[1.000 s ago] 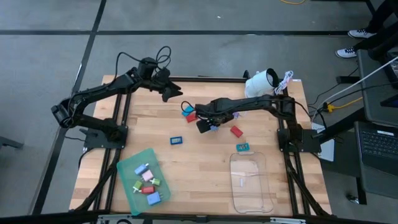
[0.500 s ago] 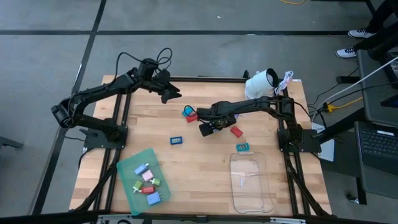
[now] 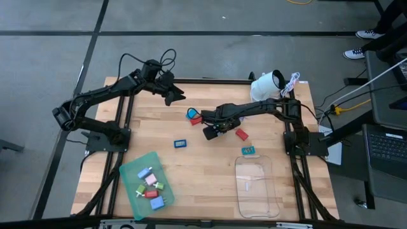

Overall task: Pick & Place Office items
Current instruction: Put the blue charger adapter into the blue bin

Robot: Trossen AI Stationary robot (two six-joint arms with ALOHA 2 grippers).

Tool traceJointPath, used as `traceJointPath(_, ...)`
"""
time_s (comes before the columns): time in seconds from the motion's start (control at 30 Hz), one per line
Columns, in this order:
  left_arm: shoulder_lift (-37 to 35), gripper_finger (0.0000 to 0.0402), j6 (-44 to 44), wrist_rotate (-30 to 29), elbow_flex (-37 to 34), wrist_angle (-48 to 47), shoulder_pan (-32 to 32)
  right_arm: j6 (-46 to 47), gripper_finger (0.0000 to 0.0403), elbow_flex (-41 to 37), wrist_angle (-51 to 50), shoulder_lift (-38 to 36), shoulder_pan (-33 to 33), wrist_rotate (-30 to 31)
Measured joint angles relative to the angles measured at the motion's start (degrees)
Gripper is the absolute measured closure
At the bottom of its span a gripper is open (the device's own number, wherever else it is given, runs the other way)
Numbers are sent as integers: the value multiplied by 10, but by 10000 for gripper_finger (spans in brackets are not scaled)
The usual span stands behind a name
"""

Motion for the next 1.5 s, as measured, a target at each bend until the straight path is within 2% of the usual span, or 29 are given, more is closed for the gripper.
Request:
traceJointPath(0.3, 0, 190, -1, 0, 0, 0, 0, -22, 132, 0, 1, 0, -4, 1)
traceJointPath(0.53, 0, 190, -2, -1, 0, 0, 0, -28, 192, 0, 2, 0, -4, 3)
traceJointPath(0.8, 0, 190, -2, -2, 0, 0, 0, -56, 192, 0, 4, -1, -5, -14)
traceJointPath(0.97, 0, 190, 29, 6, 0, 0, 0, -101, 192, 0, 41, -20, 1, -63)
traceJointPath(1.13, -18, 190, 92, 9, 0, 8, -9, -128, 192, 0, 132, -71, 4, -110)
traceJointPath(1.37, -57, 190, 154, 10, 15, 13, -17, -144, 192, 0, 271, -139, -12, -251)
traceJointPath(1.5, -80, 190, 164, 36, 31, 14, -21, -129, 192, 0, 354, -159, -29, -333)
